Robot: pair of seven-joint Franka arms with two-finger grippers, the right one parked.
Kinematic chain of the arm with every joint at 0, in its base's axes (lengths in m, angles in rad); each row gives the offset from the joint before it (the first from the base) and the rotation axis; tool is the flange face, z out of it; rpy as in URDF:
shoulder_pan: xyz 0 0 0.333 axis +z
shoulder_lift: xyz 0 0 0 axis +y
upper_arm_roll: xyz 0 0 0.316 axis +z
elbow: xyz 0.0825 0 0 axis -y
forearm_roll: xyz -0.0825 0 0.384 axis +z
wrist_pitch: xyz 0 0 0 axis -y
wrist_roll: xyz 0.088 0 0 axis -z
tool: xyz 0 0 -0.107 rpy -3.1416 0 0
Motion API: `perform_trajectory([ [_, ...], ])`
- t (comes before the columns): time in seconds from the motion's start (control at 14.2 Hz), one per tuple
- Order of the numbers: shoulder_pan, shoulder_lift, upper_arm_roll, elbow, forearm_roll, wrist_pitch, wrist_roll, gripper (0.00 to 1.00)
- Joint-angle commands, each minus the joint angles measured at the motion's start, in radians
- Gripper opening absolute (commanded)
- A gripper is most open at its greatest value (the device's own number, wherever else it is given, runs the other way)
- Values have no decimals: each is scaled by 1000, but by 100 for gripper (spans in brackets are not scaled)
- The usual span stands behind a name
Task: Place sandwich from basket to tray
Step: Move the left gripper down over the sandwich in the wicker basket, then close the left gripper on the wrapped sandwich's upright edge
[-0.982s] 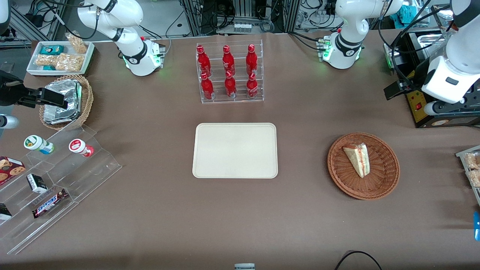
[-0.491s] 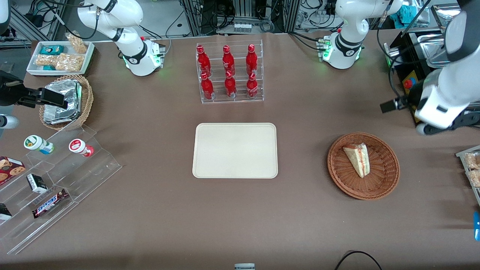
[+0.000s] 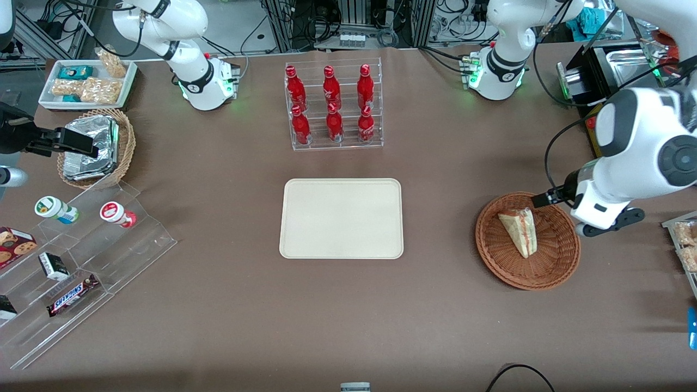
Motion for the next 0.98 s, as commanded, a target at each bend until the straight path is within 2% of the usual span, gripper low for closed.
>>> perform_trajectory([
  [0.0,2,-31,1,-123,-7,162,-65,100],
  [0.14,2,2,1,-178,-17,282,-90,100],
  [0.49,2,69,2,-252,-18,460,-105,100],
  [0.91,2,135,2,-260,-18,505,-105,100],
])
